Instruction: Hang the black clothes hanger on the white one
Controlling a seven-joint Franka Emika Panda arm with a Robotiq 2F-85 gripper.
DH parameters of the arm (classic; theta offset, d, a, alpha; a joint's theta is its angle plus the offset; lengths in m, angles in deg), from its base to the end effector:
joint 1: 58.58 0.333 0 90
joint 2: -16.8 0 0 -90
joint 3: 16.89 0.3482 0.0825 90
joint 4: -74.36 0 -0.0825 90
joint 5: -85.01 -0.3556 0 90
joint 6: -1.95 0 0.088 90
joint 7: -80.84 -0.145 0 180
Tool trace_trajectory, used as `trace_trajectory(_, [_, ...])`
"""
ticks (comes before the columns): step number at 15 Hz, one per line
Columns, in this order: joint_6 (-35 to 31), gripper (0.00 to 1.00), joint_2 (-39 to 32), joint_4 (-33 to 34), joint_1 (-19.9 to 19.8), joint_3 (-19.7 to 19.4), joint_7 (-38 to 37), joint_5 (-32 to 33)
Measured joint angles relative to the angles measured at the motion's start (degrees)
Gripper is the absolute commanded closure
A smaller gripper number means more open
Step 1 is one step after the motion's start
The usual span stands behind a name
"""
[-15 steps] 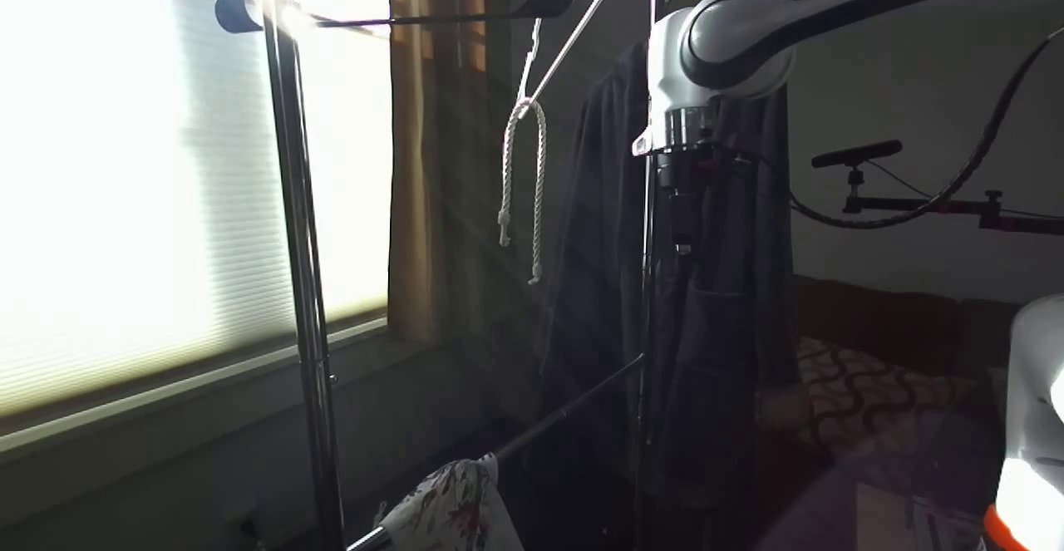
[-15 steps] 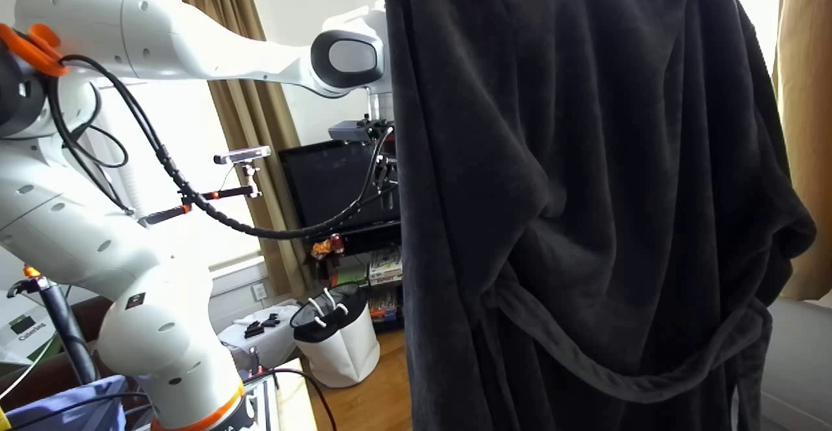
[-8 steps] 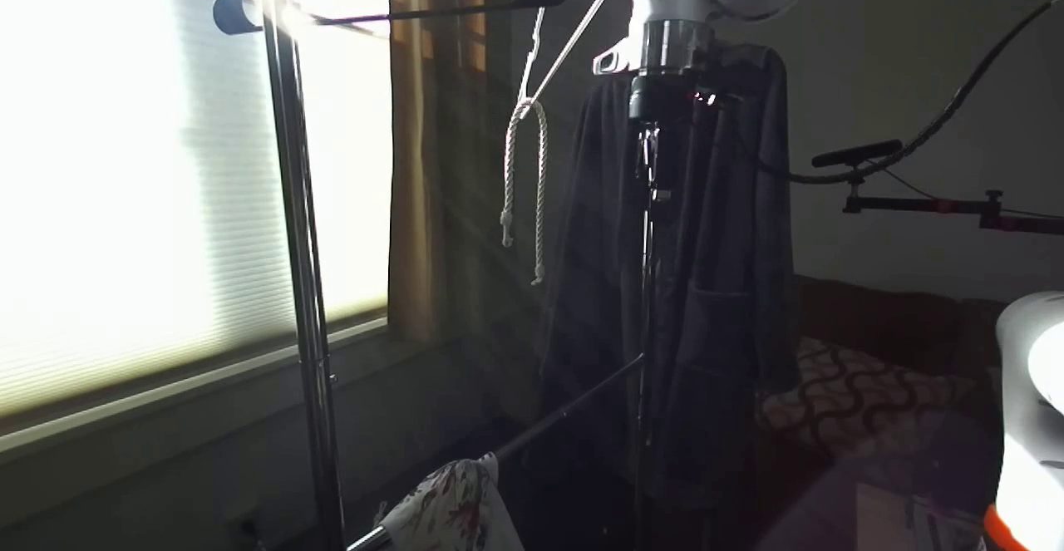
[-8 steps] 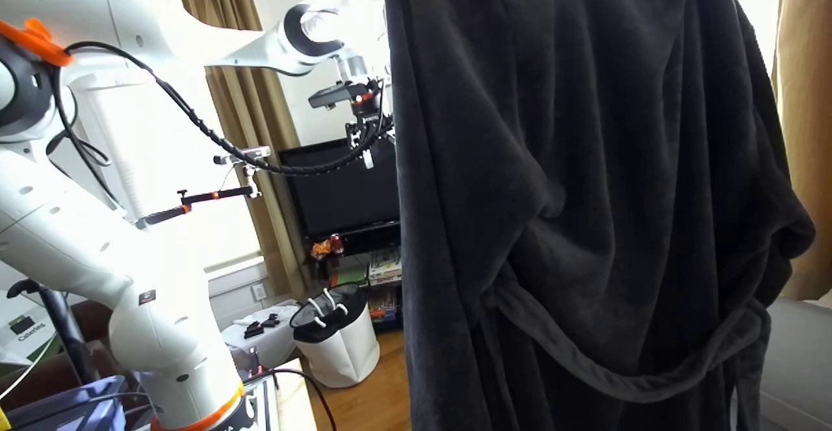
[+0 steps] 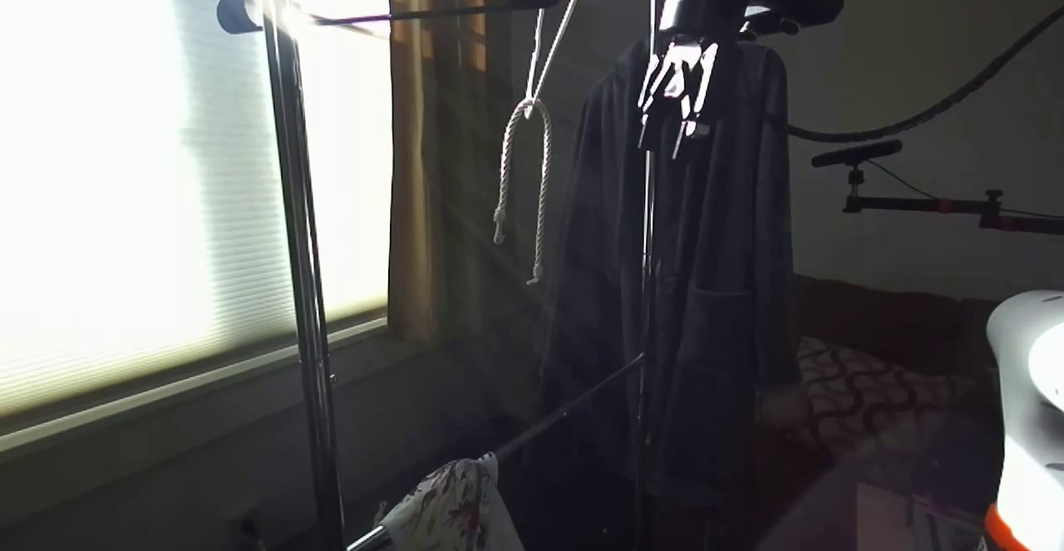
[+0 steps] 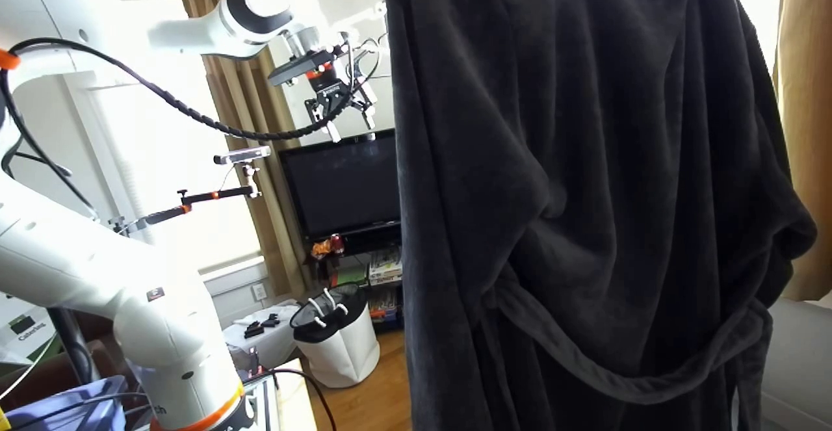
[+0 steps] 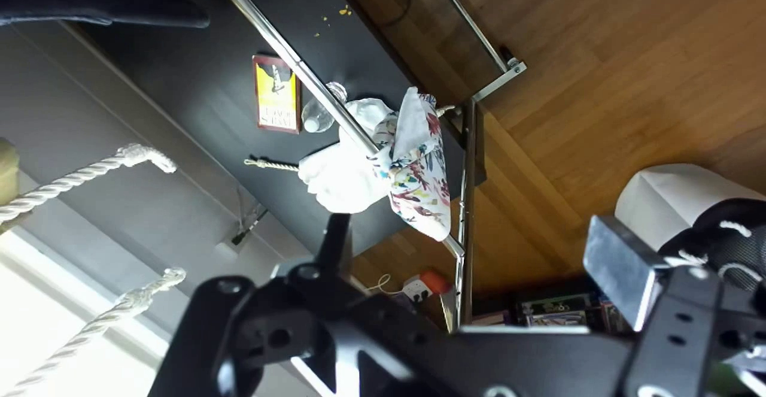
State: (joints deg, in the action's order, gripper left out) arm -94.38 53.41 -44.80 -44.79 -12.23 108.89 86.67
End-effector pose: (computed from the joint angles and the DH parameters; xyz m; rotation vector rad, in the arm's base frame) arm 0.3024 0.1085 0.6691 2.7834 1.1787 0.3507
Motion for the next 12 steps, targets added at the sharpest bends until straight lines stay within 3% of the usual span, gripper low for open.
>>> trace_trajectory(3, [-2.88, 0.00, -0.47, 0.14, 0.00, -0.54, -2.07, -1.36])
trace_trajectory(12, [-24.46, 0.00, 3.60, 0.06, 0.59, -0.62, -10.58, -11.31])
